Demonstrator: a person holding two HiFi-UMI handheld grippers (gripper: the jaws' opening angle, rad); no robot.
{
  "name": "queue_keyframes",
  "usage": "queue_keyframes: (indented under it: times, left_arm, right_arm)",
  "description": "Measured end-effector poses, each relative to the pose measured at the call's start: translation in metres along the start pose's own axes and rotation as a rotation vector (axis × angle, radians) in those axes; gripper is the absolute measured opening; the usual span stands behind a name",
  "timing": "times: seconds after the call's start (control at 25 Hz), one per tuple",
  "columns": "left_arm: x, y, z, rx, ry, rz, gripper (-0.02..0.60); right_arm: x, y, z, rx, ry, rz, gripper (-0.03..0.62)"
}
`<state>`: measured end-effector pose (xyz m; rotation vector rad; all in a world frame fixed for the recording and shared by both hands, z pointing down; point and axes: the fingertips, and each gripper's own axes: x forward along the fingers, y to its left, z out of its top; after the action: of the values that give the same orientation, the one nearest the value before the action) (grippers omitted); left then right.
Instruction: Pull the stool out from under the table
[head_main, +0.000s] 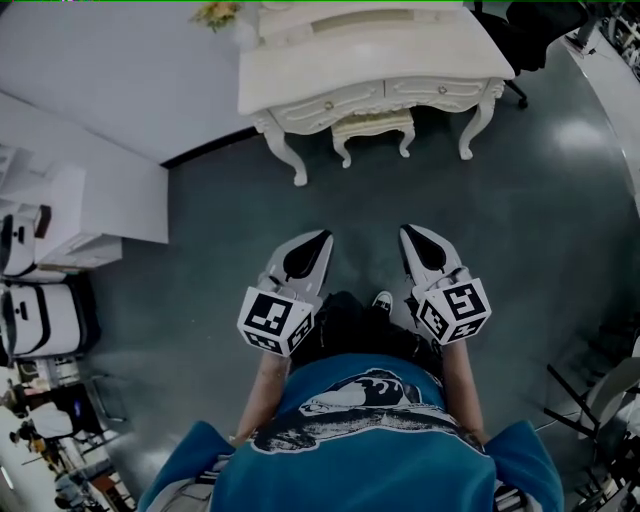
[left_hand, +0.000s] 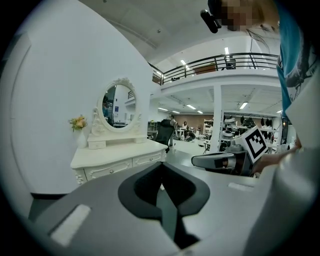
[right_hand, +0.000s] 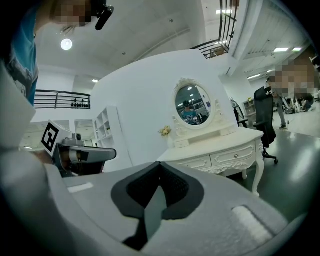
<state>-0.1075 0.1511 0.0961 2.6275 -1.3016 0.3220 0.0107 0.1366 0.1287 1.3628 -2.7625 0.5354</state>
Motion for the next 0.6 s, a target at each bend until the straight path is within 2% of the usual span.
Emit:
queue_keyframes:
  times: [0.4,0.6]
  left_arm:
    - [0.014,0.02,-0.014,0.006,0.04,0.023,0.012]
    - [0.04,0.047,-0.01,-0.023,-0.001,-0.016,0.012]
  right_arm:
    - [0.008,-0.011,-0.017,0.011,0.081,-0.001,0.002]
    - [0.036,-0.026,-0.011,0.021,0.077,-0.024,0.002]
